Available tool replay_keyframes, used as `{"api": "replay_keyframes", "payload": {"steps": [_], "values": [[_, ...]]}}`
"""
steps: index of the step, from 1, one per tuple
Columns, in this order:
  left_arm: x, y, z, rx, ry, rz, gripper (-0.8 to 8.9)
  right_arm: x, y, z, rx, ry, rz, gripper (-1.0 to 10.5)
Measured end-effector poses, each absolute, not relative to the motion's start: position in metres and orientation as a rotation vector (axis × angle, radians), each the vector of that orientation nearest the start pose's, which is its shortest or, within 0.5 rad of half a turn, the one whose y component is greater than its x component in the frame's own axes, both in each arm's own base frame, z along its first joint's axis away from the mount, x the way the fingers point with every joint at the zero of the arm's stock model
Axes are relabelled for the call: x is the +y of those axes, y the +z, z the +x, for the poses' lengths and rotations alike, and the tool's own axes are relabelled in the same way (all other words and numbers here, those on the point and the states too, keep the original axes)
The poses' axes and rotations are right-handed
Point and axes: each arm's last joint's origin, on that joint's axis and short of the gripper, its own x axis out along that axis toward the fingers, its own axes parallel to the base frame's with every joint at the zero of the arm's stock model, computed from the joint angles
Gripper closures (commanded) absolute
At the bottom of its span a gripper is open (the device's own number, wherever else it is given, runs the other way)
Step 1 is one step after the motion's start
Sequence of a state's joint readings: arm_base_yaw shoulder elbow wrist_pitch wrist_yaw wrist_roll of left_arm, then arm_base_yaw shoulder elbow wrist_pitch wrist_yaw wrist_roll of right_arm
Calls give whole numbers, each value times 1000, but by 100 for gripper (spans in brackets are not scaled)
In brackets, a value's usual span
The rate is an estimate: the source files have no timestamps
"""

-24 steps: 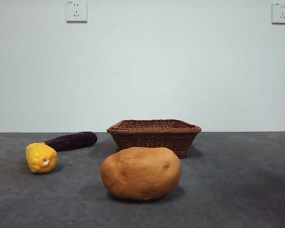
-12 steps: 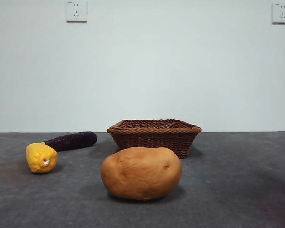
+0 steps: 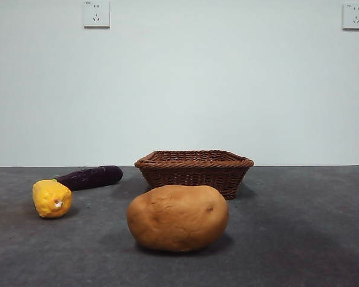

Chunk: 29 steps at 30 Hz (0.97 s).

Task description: Help me put the vegetables on the table into the basket

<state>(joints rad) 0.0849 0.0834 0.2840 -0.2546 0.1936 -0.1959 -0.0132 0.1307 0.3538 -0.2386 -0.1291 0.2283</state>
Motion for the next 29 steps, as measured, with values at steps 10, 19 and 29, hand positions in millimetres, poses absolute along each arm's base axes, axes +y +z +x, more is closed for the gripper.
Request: {"api": "replay_keyframes", "payload": {"steps": [10, 19, 29], "values": [[-3, 301, 75, 161, -240, -184, 820, 5, 315, 84, 305, 187, 148, 957], [-5, 333, 77, 338, -319, -109, 820, 8, 351, 93, 458, 302, 60, 957], [-6, 339, 79, 386, -367, -67, 818, 8, 355, 99, 498, 315, 34, 954]]}}
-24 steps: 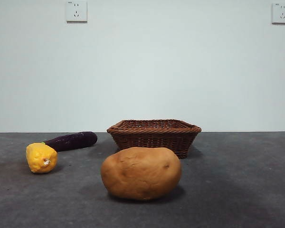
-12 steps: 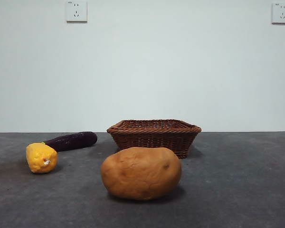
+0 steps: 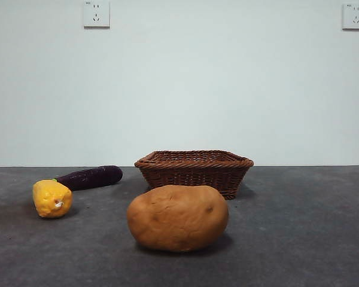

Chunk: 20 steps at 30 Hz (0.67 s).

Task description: Help me put the vegetables on the table into the basket

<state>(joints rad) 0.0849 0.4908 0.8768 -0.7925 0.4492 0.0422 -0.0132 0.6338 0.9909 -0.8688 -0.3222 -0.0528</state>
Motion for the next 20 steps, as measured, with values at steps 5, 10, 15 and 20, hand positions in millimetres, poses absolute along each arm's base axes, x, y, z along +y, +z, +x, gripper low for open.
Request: {"api": "replay_keyframes", "payload": {"steps": [5, 10, 15, 20], "values": [[-6, 339, 82, 398, -389, -72, 288, 9, 355, 100, 503, 339, 41, 704], [-7, 344, 86, 387, -419, -76, 122, 10, 355, 100, 501, 384, 54, 309], [-6, 343, 90, 403, -419, -78, 122, 10, 355, 100, 504, 395, 59, 312], [-6, 342, 95, 421, -420, -85, 122, 11, 352, 121, 533, 437, 86, 313]]}}
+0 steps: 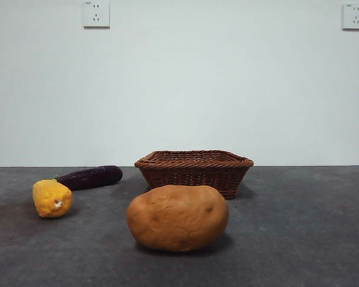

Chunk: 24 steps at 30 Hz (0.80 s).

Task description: Help me put the vegetables on the table into the basket

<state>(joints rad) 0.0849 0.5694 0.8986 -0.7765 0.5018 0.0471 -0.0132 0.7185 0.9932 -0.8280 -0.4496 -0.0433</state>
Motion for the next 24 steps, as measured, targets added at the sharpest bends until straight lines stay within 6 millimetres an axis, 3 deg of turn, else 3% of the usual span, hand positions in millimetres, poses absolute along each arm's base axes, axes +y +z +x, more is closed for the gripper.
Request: {"api": "replay_keyframes", "payload": {"steps": [7, 13, 18, 24], "values": [[-5, 338, 108, 468, -419, -99, 122, 19, 369, 205, 580, 510, 151, 317], [-4, 333, 120, 514, -418, -113, 122, 53, 374, 308, 690, 559, 129, 317], [-3, 332, 127, 520, -418, -115, 122, 84, 355, 381, 770, 564, 100, 318], [-3, 331, 132, 527, -418, -117, 122, 111, 308, 441, 869, 531, 67, 321]]}}
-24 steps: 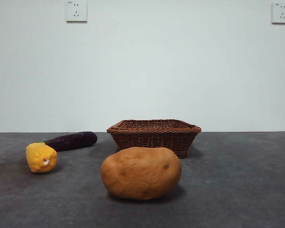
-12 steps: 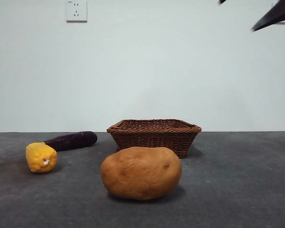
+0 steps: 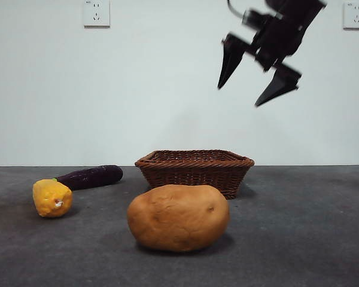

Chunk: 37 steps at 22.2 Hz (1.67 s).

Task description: Help me put the vegetables on the table into the basket

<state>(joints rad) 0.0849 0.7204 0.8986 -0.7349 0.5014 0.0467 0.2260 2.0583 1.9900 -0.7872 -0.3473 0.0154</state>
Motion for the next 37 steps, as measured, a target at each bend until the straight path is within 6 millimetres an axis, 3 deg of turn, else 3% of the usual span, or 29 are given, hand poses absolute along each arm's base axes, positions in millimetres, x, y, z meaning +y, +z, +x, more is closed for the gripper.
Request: {"api": "replay_keyframes", "payload": {"steps": [8, 12, 15, 17, 21, 23, 25, 26, 28, 30, 31, 37], "values": [[-2, 328, 137, 550, -417, -124, 122, 119, 234, 474, 1008, 479, 56, 322], [-2, 326, 140, 564, -417, -129, 122, 125, 213, 482, 1015, 481, 50, 389], [-2, 325, 142, 575, -417, -132, 122, 131, 206, 483, 1014, 477, 34, 395], [-2, 324, 143, 581, -417, -134, 122, 134, 204, 484, 1015, 466, 23, 530], [-2, 324, 144, 585, -415, -134, 122, 136, 194, 485, 1034, 442, 22, 545], [-2, 324, 144, 586, -414, -134, 122, 137, 184, 488, 1053, 433, 32, 678], [-2, 324, 144, 587, -413, -134, 122, 138, 175, 490, 1065, 430, 34, 736], [-2, 324, 145, 587, -412, -134, 122, 138, 175, 490, 1057, 426, 33, 739], [-1, 323, 146, 593, -412, -136, 122, 139, 176, 492, 1035, 422, 43, 878], [-1, 322, 147, 600, -412, -138, 122, 140, 177, 492, 1031, 424, 50, 902], [-1, 322, 148, 602, -412, -138, 122, 141, 177, 492, 1033, 416, 65, 966], [-1, 318, 154, 629, -411, -147, 122, 140, 186, 491, 1029, 398, 124, 959]]}}
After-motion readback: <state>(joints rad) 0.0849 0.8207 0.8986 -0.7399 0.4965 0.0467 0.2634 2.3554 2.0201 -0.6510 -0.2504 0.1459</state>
